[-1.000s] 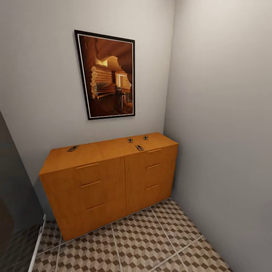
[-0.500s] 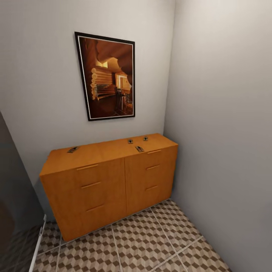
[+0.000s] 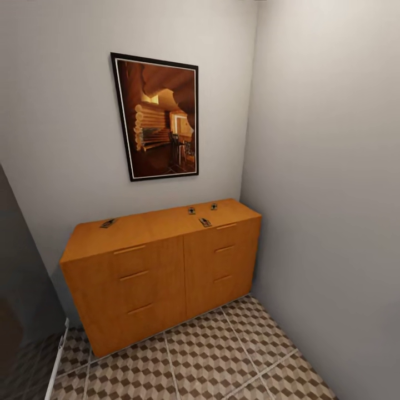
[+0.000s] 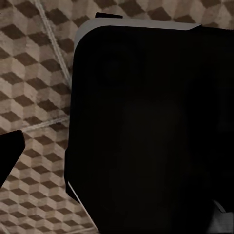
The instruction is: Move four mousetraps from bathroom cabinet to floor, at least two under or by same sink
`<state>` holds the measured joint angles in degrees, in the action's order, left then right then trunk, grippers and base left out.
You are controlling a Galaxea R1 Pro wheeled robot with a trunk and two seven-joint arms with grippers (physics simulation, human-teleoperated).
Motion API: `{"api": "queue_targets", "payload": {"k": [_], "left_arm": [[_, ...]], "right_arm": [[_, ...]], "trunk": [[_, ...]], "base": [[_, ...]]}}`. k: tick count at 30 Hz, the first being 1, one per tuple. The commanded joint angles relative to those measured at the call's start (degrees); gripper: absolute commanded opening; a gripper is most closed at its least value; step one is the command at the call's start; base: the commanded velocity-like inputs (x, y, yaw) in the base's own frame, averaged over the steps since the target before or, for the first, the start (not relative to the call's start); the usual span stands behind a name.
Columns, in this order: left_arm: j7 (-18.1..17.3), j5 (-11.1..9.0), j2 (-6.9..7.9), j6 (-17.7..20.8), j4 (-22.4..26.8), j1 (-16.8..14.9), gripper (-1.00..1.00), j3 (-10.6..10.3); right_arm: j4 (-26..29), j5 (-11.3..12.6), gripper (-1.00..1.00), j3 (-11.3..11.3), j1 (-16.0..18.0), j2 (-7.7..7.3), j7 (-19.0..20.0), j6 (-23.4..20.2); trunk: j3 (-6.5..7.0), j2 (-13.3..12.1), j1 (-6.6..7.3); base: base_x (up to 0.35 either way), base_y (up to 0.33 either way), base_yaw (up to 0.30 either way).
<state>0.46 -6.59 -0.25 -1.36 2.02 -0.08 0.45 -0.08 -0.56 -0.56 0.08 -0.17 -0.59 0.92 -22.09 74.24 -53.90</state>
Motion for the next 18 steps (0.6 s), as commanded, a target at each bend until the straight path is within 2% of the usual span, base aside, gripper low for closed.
{"api": "queue_targets", "payload": {"k": [1, 18], "left_arm": [[0.05, -0.53, -0.01, -0.14, 0.00, -0.01, 1.00, -0.01], [0.14, -0.53, -0.01, 0.04, 0.25, -0.01, 1.00, -0.01]], "right_arm": [[-0.01, -0.06, 1.00, -0.05, 0.01, 0.00, -0.05, 0.10], [-0.01, -0.06, 1.00, -0.05, 0.01, 0.00, -0.09, 0.11]], "trunk": [[0.14, -0.39, 0.23], [3.19, -7.21, 3.96]], "base": [[0.000, 0.000, 0.000], [0.000, 0.000, 0.000]]}}
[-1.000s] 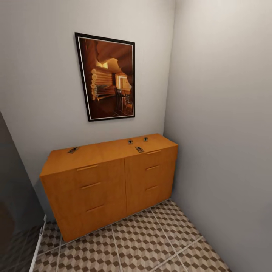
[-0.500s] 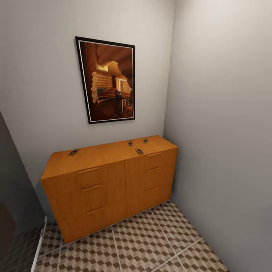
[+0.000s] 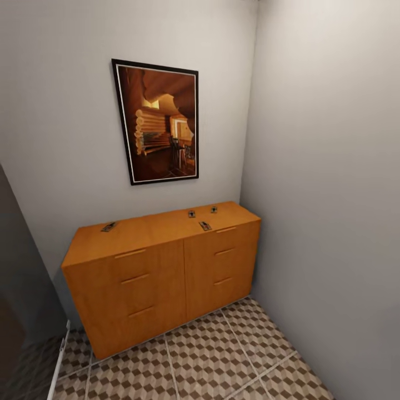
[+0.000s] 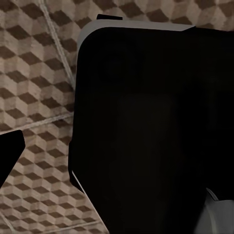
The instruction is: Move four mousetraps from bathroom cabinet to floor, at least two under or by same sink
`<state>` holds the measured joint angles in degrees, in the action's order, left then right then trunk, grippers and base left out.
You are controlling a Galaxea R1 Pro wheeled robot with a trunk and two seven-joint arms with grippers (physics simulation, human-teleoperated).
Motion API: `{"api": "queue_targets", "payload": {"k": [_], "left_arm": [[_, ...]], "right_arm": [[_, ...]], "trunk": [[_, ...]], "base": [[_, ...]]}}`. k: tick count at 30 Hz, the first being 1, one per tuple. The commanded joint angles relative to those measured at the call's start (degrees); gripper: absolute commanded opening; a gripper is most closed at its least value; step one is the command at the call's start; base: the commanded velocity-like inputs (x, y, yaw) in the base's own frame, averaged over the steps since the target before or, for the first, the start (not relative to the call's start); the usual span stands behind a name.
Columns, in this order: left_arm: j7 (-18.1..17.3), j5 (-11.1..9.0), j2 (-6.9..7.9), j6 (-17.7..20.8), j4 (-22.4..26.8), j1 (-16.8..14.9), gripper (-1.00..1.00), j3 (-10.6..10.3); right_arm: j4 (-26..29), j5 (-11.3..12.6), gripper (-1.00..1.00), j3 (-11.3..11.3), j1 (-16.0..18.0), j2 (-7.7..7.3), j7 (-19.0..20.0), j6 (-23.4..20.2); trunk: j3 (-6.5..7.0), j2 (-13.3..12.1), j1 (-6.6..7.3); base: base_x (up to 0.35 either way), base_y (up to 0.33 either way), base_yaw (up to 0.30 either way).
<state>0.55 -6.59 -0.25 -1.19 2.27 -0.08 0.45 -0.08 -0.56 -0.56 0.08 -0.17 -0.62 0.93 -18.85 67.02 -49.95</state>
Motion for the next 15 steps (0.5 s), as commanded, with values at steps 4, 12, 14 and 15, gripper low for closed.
{"api": "queue_targets", "payload": {"k": [4, 12, 14, 15], "left_arm": [[0.12, -0.53, -0.01, -0.13, 0.03, -0.01, 1.00, -0.01], [0.15, -0.53, -0.01, -0.13, 0.09, -0.01, 1.00, -0.01], [0.16, -0.53, -0.01, -0.13, 0.10, -0.01, 1.00, -0.01], [0.16, -0.53, -0.01, -0.13, 0.10, -0.01, 1.00, -0.01]], "right_arm": [[-0.01, -0.06, 1.00, -0.05, 0.01, 0.00, -0.08, 0.11], [-0.01, -0.06, 1.00, -0.05, 0.01, 0.00, -0.08, 0.12], [-0.01, -0.06, 1.00, -0.05, 0.01, 0.00, -0.09, 0.12], [-0.01, -0.06, 1.00, -0.05, 0.01, 0.00, -0.09, 0.12]], "trunk": [[0.68, -1.59, 0.88], [2.11, -4.80, 2.64], [2.47, -5.60, 3.08], [2.65, -6.00, 3.30]], "base": [[0.000, 0.000, 0.000], [0.000, 0.000, 0.000], [0.000, 0.000, 0.000], [0.000, 0.000, 0.000]]}}
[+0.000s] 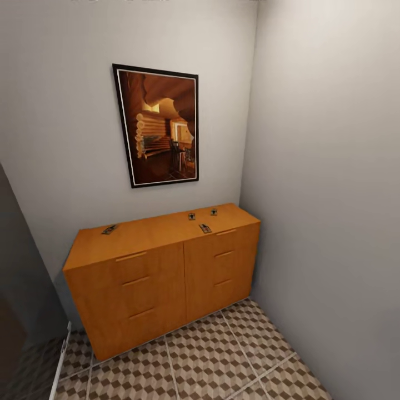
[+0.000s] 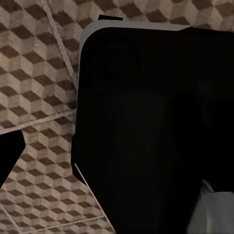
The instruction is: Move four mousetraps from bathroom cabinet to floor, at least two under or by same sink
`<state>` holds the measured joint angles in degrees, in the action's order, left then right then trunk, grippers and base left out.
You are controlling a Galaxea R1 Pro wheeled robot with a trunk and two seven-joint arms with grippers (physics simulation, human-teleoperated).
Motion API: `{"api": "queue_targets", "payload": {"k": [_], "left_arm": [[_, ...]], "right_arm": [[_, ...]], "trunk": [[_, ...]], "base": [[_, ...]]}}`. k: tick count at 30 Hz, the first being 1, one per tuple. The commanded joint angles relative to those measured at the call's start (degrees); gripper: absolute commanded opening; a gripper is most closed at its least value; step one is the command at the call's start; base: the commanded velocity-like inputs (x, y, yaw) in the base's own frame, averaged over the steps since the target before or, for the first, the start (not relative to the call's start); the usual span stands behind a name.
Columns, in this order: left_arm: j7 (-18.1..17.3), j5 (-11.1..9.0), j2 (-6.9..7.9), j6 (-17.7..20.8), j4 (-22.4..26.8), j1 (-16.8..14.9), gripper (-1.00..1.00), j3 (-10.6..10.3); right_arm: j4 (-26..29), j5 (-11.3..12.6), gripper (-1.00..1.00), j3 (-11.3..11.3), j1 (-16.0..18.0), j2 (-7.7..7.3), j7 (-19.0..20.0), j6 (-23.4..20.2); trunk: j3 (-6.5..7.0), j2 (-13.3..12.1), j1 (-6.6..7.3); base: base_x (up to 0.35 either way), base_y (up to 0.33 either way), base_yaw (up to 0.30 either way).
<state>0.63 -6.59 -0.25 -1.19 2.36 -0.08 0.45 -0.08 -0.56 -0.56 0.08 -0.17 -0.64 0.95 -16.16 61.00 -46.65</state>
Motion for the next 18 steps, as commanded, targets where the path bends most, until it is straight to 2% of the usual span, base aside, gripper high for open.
{"api": "queue_targets", "payload": {"k": [1, 18], "left_arm": [[0.07, -0.53, -0.02, -0.13, 0.01, -0.01, 1.00, -0.01], [0.07, -0.53, -0.02, -0.13, 0.01, -0.01, 1.00, -0.01]], "right_arm": [[-0.01, -0.06, 1.00, -0.05, 0.01, 0.00, -0.07, 0.10], [-0.01, -0.06, 1.00, -0.01, 0.01, 0.00, -0.07, 0.16]], "trunk": [[0.14, -0.38, 0.22], [3.19, -7.20, 3.96]], "base": [[0.000, 0.000, 0.000], [0.000, 0.000, 0.000]]}}
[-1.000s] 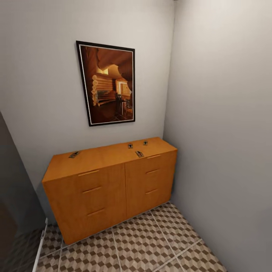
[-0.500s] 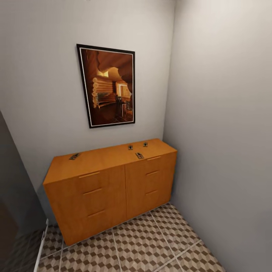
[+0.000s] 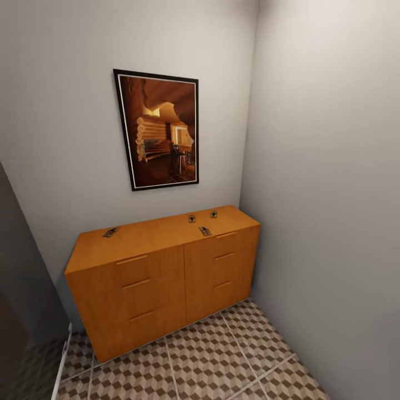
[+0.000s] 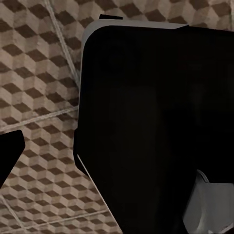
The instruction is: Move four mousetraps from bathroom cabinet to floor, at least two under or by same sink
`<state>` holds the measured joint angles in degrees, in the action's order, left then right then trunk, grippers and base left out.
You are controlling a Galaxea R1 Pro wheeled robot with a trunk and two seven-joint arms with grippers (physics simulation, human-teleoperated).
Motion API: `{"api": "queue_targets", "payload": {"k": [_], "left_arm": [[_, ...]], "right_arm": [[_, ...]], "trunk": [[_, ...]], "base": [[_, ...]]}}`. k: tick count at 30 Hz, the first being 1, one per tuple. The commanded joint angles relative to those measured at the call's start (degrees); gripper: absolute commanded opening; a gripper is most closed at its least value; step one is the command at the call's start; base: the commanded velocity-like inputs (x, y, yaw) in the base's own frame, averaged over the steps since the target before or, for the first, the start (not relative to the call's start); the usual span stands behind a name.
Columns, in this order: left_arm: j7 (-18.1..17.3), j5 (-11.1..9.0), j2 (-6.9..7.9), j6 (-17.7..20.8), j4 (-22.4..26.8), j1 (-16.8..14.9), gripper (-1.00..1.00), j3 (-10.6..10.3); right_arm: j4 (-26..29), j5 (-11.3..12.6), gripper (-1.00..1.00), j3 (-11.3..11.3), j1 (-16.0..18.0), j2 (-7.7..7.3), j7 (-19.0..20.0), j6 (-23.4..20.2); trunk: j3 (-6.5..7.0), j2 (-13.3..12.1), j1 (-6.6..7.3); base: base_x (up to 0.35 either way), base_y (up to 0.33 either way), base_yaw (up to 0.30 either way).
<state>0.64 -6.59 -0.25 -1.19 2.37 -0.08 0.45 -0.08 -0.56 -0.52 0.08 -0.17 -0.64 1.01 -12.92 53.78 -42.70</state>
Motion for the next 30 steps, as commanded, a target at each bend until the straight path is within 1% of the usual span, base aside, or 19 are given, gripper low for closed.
{"api": "queue_targets", "payload": {"k": [1, 30], "left_arm": [[0.07, -0.53, -0.02, -0.13, 0.01, -0.01, 1.00, -0.01], [0.07, -0.53, -0.02, -0.13, -0.01, -0.01, 1.00, -0.01]], "right_arm": [[-0.01, -0.06, 1.00, -0.04, 0.01, 0.00, -0.07, 0.11], [-0.01, -0.06, 1.00, 0.00, 0.01, 0.08, -0.07, 0.14]], "trunk": [[0.13, -0.38, 0.22], [5.34, -12.01, 6.59]], "base": [[0.000, 0.000, 0.000], [0.000, 0.000, 0.000]]}}
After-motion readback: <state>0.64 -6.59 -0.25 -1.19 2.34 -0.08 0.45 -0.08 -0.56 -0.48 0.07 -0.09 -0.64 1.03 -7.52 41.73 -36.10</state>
